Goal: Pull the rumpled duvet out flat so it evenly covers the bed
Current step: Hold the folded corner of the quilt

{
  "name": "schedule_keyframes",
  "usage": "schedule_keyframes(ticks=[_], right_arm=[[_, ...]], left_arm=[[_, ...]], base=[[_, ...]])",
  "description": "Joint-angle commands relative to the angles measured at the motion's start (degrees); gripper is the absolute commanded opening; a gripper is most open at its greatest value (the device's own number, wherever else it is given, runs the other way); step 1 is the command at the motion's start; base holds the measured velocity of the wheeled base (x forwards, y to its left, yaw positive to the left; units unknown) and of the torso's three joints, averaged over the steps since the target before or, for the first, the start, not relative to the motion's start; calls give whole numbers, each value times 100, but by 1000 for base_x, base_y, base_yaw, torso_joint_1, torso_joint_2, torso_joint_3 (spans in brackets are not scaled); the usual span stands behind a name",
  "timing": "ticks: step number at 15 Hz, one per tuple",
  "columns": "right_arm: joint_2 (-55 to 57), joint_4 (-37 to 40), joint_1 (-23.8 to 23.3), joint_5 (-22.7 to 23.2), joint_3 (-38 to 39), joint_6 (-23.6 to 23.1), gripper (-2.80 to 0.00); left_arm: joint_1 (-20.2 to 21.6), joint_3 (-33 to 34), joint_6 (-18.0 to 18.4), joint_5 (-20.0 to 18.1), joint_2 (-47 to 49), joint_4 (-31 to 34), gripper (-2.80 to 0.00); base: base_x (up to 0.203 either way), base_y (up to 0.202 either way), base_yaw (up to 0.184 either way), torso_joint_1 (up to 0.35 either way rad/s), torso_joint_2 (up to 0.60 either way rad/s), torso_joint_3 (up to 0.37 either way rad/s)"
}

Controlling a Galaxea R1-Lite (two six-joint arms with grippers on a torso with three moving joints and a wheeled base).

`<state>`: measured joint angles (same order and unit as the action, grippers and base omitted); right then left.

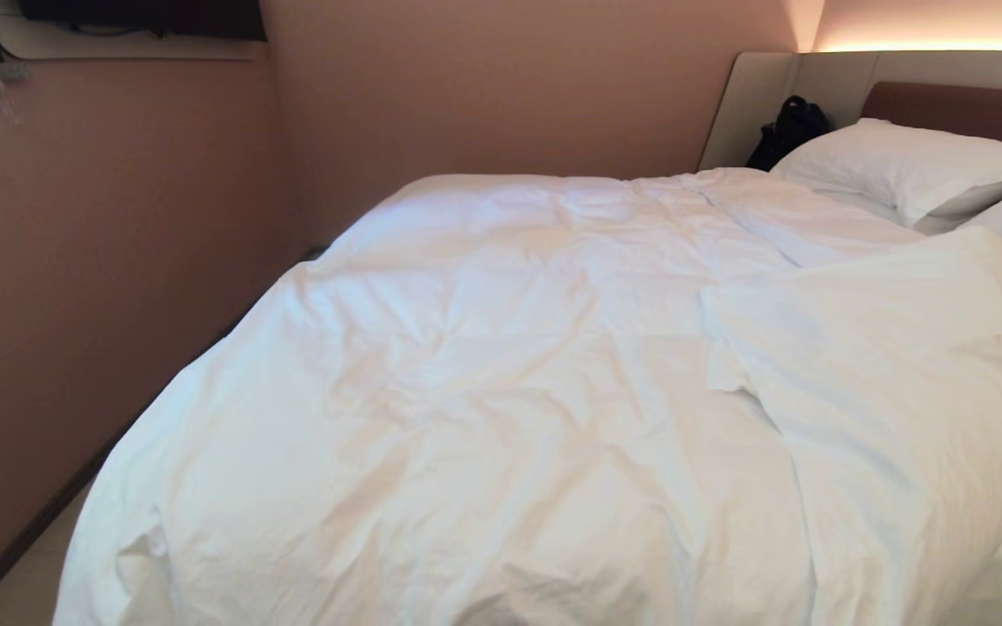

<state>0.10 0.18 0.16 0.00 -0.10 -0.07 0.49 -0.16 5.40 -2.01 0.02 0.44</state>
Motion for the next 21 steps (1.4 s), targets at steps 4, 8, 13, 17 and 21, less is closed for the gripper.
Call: schedule_keyframes(ticks=[4, 8, 13, 17, 21], right_arm=[[-1, -1, 2, 0, 10, -2, -280], [-1, -1, 2, 0, 1, -2, -280], [-1, -1, 2, 0, 1, -2, -280], [-1, -1, 2, 0, 1, -2, -280], [-1, -1, 2, 0, 1, -2, -280]], left_arm=[[4, -2, -21, -10, -2, -9, -280], [4, -2, 14, -1, -2, 9, -280], [4, -2, 23, -1, -2, 9, -280], [4, 7, 14, -1, -2, 0, -280], [4, 7, 5, -1, -2, 0, -280]], base=[[-166, 0, 0, 1, 0, 3], [0, 0, 0, 0, 0, 0], [0, -15, 1, 0, 1, 1], [0, -177, 0, 1, 5, 2], [0, -195, -1, 3, 1, 3]])
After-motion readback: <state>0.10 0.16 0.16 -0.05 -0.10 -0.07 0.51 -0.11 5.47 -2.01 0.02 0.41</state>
